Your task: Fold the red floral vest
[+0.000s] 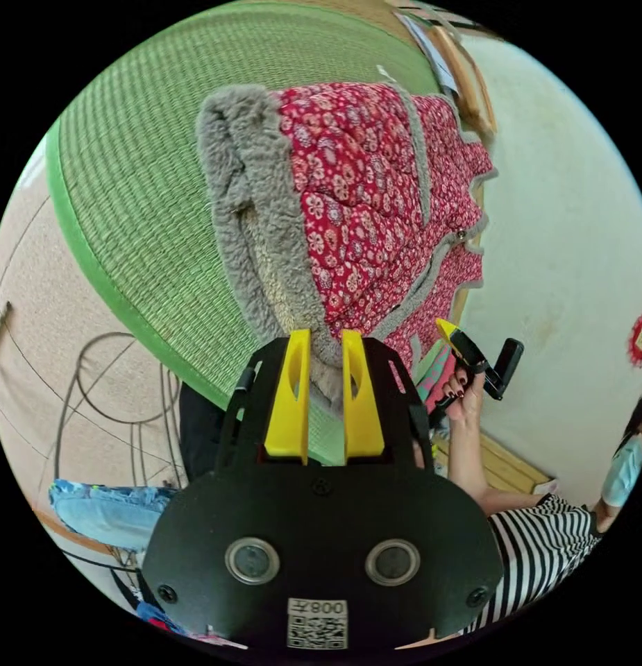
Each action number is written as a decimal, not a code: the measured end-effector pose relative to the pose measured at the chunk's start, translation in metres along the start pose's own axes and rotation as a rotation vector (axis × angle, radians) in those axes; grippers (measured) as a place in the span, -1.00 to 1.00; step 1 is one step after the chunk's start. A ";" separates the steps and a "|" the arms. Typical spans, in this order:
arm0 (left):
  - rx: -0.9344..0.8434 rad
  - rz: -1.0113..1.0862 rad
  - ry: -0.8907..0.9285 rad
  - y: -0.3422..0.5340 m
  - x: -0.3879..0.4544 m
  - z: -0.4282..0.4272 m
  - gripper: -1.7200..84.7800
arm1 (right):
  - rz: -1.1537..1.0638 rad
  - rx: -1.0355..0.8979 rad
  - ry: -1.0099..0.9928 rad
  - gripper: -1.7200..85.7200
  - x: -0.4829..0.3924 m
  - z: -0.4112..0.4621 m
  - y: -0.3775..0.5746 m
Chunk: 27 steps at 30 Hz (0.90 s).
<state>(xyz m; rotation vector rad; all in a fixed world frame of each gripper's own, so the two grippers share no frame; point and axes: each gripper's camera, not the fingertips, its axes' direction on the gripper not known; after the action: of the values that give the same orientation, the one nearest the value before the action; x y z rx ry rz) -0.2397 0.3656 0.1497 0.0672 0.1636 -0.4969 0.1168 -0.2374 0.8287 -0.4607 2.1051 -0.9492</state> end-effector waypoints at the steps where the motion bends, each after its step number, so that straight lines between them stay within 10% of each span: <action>1: 0.009 -0.008 0.021 0.002 -0.009 -0.006 -0.80 | -0.002 0.011 -0.006 -0.80 0.000 -0.003 -0.007; 27: 0.168 0.154 0.284 0.070 -0.071 -0.158 -0.96 | -0.122 0.114 -0.214 -0.91 -0.066 -0.115 -0.207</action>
<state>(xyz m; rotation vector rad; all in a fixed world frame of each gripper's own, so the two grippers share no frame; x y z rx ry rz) -0.2900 0.4763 0.0081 0.3132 0.3916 -0.3449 0.0736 -0.2797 1.0668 -0.6095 1.8376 -1.0354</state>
